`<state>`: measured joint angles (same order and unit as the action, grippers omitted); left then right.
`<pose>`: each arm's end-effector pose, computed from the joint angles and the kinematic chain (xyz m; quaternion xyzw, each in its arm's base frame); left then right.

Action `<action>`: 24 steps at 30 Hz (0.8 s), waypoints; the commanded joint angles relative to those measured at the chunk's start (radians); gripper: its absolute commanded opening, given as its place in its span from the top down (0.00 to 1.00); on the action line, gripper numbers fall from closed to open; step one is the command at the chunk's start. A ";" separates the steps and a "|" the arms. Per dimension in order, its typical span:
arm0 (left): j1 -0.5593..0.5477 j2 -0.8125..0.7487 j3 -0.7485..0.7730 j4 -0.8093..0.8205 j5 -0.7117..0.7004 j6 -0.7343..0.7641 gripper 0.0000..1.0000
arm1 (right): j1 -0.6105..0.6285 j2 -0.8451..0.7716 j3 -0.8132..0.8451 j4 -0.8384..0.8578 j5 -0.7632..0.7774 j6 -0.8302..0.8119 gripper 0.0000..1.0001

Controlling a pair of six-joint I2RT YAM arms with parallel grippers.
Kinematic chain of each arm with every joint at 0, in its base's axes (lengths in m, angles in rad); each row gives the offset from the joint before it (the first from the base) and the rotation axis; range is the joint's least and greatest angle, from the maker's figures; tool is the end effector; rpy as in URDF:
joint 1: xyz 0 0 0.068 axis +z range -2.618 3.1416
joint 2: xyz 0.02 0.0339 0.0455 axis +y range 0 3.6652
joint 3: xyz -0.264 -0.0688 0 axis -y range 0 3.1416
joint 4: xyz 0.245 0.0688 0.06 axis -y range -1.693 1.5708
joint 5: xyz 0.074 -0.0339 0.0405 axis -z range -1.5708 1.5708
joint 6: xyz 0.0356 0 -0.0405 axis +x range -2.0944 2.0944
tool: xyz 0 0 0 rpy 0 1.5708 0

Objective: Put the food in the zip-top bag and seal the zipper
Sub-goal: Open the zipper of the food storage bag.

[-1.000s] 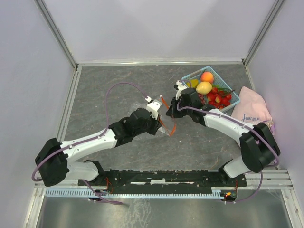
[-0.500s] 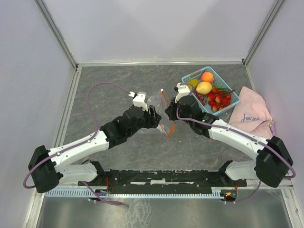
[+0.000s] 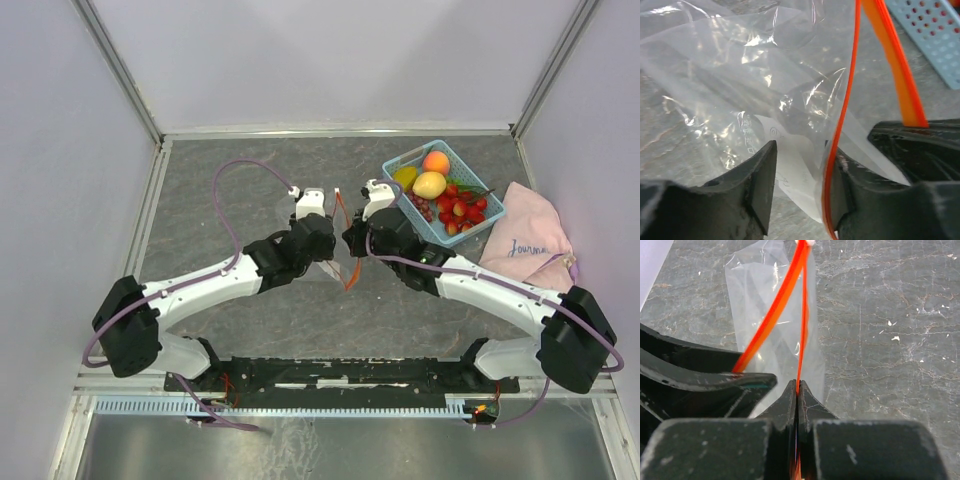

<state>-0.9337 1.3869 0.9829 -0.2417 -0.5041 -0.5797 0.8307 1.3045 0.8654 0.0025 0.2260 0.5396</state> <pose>0.1950 -0.2346 0.2686 0.0430 0.8727 -0.1344 0.4674 0.2057 0.2134 0.2724 -0.0616 0.8380 0.2641 0.4735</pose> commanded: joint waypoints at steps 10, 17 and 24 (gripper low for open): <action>-0.006 -0.096 0.070 -0.219 -0.170 -0.009 0.97 | 0.006 -0.010 0.008 -0.067 0.220 -0.054 0.96; -0.004 -0.193 0.067 -0.308 -0.200 0.002 0.97 | 0.002 -0.007 0.033 -0.128 0.287 -0.066 0.94; -0.004 -0.197 0.131 -0.341 -0.192 0.081 0.97 | -0.001 0.008 0.076 -0.119 0.143 -0.114 0.78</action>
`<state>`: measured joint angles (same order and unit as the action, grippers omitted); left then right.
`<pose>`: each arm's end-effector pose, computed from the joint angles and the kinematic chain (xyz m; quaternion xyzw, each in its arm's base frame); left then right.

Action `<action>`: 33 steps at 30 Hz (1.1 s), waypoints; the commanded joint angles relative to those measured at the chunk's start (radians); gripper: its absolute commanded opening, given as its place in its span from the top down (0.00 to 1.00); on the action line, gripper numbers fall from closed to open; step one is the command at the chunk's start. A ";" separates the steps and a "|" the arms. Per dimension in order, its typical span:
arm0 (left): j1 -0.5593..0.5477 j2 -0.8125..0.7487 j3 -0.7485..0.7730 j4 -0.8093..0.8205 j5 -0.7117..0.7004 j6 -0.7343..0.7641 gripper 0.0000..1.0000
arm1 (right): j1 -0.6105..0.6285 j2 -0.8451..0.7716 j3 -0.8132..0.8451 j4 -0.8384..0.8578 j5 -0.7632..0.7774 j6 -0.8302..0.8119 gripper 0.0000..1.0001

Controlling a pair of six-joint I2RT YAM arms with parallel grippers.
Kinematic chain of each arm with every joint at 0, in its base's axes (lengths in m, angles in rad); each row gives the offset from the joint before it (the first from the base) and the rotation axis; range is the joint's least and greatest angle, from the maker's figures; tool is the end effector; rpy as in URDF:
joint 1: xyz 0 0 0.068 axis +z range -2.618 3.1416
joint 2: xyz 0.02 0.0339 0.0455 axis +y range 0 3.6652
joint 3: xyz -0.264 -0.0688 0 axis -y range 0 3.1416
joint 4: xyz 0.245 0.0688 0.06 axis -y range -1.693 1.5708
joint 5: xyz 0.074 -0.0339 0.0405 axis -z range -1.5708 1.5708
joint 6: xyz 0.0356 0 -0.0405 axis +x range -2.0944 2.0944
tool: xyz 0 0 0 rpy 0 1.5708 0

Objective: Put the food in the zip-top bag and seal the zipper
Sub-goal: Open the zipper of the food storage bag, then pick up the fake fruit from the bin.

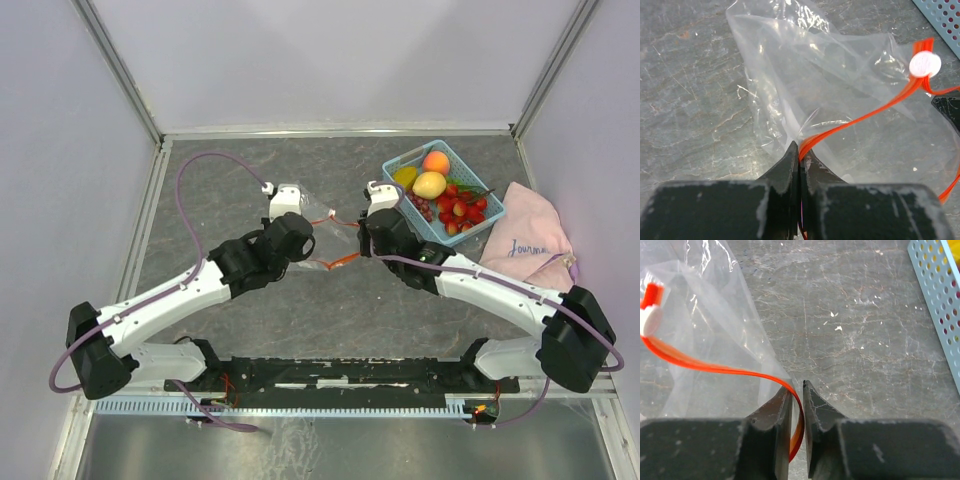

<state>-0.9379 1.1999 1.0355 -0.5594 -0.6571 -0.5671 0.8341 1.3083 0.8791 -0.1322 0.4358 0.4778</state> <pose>0.1668 -0.1907 0.3110 0.0287 0.8726 -0.0511 0.4850 0.2054 0.2041 0.2645 -0.0486 0.8596 0.1380 0.4895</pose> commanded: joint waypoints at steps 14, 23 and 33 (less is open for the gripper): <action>0.026 0.168 0.270 -0.118 -0.105 0.286 0.97 | -0.007 -0.028 0.135 0.047 -0.254 -0.081 0.23; 0.083 0.215 0.250 -0.082 -0.019 0.293 0.97 | -0.059 -0.081 0.136 0.008 -0.313 -0.078 0.09; 0.121 0.196 0.198 -0.064 0.063 0.271 0.97 | -0.300 -0.036 0.214 -0.159 -0.274 -0.129 0.01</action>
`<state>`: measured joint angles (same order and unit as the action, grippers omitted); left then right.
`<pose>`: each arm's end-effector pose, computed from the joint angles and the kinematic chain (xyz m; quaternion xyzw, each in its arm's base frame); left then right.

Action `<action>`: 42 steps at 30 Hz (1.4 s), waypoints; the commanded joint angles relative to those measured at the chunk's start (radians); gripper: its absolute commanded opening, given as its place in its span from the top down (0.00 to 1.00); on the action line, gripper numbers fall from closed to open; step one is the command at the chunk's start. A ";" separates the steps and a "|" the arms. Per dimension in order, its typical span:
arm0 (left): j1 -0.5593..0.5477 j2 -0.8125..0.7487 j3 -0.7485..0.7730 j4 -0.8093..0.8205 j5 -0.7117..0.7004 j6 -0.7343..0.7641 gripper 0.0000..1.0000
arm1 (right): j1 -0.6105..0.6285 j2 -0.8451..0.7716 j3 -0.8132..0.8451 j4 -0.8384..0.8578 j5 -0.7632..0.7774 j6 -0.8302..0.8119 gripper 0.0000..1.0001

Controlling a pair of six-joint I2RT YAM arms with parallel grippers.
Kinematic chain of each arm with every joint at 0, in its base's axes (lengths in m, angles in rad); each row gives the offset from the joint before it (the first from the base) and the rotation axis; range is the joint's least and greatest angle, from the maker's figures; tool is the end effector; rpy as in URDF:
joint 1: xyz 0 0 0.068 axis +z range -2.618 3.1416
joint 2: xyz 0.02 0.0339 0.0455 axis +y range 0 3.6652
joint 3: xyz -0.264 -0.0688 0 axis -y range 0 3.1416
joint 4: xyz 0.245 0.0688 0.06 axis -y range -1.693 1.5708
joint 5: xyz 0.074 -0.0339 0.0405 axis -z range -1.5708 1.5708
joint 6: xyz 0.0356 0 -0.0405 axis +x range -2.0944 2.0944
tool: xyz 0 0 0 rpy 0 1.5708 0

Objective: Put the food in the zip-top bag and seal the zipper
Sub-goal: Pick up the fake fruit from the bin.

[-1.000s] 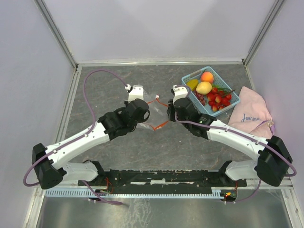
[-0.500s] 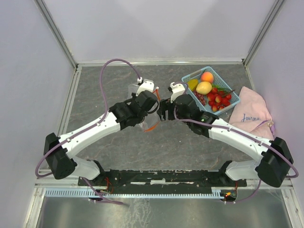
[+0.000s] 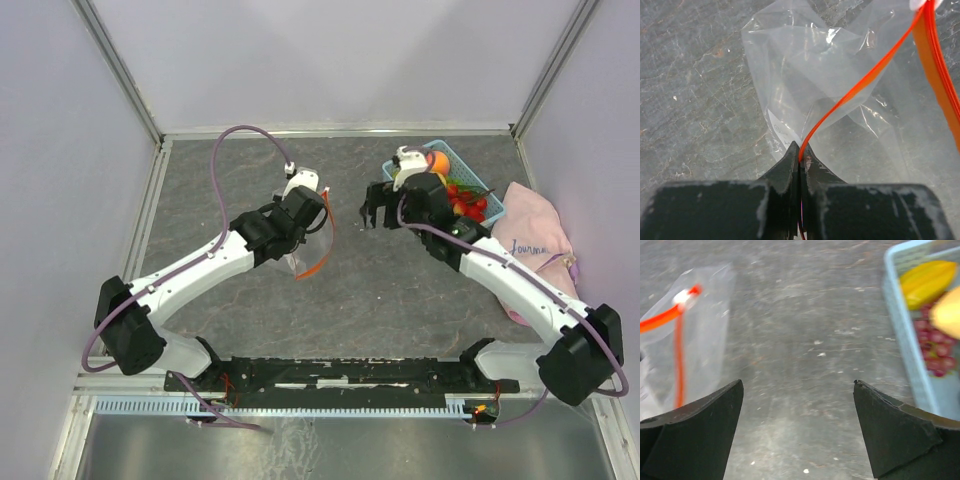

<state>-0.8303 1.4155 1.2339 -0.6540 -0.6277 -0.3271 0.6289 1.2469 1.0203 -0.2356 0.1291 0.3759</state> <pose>0.2178 -0.2073 0.3128 0.1135 0.8873 0.0542 0.4437 0.2340 0.1646 0.3185 -0.0734 0.8460 0.2049 0.4868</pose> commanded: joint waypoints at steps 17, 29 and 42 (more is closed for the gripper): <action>0.037 -0.023 -0.018 0.010 0.000 0.007 0.97 | -0.342 0.403 0.285 -0.042 0.459 0.166 0.01; 0.037 -0.002 -0.013 0.009 0.039 0.007 0.97 | -0.402 0.638 0.416 -0.020 0.463 0.283 0.01; 0.037 0.005 -0.010 0.004 0.042 0.014 0.97 | -0.422 0.731 0.443 0.008 0.316 0.281 0.03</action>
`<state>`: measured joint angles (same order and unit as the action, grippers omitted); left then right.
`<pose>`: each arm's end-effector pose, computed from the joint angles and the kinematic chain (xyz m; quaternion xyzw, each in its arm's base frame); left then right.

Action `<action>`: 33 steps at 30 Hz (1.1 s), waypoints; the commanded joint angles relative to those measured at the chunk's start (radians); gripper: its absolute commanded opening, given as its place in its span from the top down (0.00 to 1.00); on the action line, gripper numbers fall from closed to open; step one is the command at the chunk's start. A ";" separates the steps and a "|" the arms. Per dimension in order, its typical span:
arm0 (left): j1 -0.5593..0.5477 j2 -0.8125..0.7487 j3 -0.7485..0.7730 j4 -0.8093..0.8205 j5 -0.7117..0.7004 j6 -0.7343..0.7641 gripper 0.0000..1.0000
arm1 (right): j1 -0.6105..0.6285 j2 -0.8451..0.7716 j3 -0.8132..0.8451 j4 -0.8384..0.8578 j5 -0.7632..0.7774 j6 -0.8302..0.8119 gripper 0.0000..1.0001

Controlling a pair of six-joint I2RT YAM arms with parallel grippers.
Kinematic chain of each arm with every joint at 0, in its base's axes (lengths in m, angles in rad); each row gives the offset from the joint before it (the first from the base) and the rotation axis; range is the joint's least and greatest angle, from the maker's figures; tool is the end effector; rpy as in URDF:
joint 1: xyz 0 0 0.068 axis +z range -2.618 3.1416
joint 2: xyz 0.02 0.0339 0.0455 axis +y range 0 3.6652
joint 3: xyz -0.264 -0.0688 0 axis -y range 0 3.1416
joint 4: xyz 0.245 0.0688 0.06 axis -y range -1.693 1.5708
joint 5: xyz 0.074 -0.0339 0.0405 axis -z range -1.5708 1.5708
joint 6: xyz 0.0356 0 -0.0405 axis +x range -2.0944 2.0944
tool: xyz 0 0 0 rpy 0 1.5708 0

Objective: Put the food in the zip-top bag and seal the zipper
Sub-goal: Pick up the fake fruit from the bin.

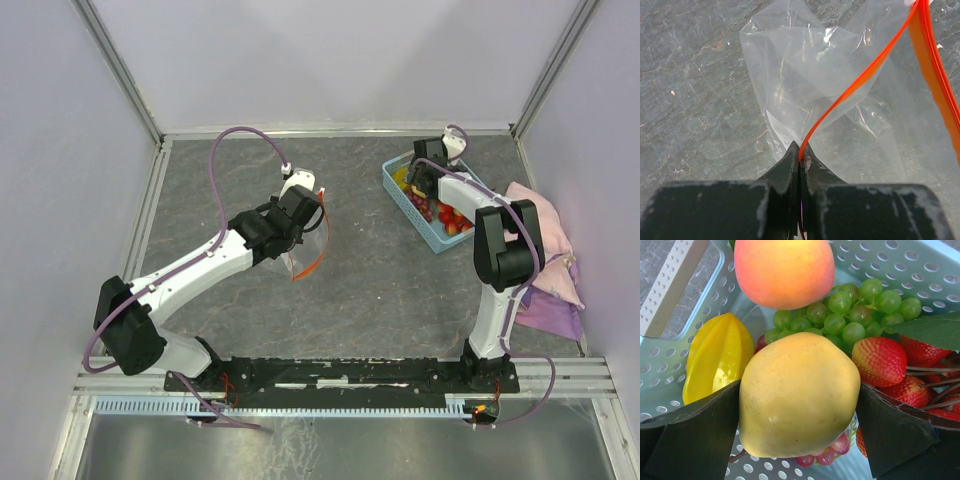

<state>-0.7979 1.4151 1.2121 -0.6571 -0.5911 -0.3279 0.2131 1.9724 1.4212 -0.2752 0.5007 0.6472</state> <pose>0.2227 -0.2000 0.3052 0.1103 0.8958 0.0533 0.4272 0.4284 0.0752 0.2019 0.2823 0.8619 -0.0628 0.4165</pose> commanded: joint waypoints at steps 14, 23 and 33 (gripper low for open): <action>0.003 -0.004 0.012 0.005 0.003 0.015 0.97 | -0.017 -0.160 -0.074 0.097 -0.136 -0.108 0.37; 0.005 -0.007 0.009 0.006 0.004 0.013 0.97 | -0.014 -0.365 -0.210 0.119 -0.377 -0.176 0.47; 0.005 0.011 0.012 0.006 0.032 0.008 0.97 | 0.032 -0.602 -0.310 0.111 -0.668 -0.175 0.47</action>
<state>-0.7979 1.4155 1.2121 -0.6575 -0.5850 -0.3279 0.2134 1.4639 1.1362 -0.2028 -0.0135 0.4713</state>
